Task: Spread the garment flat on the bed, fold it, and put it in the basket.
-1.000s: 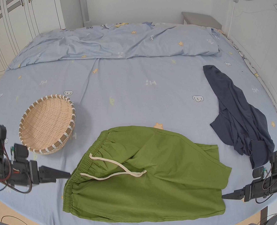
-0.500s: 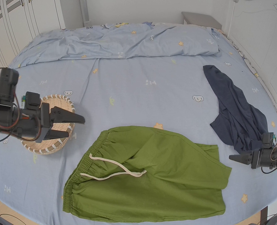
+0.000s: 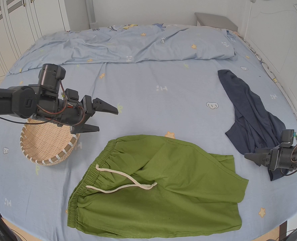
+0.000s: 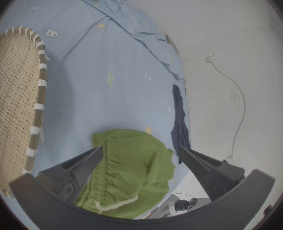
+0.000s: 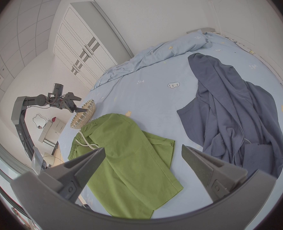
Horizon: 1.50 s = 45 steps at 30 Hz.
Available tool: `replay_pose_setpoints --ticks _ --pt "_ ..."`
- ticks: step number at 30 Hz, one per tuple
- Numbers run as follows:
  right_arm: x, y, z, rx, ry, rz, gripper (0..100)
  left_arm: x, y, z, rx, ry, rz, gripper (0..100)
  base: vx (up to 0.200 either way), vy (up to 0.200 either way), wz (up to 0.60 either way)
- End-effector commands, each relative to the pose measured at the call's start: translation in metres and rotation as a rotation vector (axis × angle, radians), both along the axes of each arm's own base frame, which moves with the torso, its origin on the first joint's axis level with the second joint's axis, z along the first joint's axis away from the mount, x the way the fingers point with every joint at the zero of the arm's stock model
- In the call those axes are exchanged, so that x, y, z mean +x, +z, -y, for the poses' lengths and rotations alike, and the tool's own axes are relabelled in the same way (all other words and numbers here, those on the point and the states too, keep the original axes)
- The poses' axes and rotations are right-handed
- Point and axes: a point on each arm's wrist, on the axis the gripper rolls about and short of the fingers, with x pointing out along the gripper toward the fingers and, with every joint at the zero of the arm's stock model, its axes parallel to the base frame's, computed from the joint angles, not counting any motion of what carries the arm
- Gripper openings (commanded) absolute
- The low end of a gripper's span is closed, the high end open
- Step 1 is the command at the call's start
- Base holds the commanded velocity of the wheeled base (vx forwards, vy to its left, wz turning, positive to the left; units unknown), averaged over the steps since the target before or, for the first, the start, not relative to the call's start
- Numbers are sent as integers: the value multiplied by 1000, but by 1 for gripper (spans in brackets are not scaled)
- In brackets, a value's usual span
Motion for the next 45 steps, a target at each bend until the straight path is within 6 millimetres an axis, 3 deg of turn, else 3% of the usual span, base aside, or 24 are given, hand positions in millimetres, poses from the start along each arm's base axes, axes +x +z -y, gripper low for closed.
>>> replay_pose_setpoints --ticks 1,6,16,36,37,45 --pt "-1 0 -3 -5 8 3 100 28 -35 5 33 21 -75 100 0 0 0" --pt "-2 0 -6 -18 4 3 100 29 -38 3 44 36 -84 100 0 0 0" --pt "-1 0 -4 -19 -7 5 100 41 -73 6 66 34 -169 100 0 0 0" --pt "1 -2 -4 -18 -6 -6 100 33 -80 9 124 -25 -225 100 0 0 0" --pt "1 -2 -4 -18 -6 -6 100 33 -80 9 124 -26 -224 0 0 0 0" --pt "1 -2 -3 -18 -9 -5 100 35 -88 10 128 -29 -241 0 0 0 0"
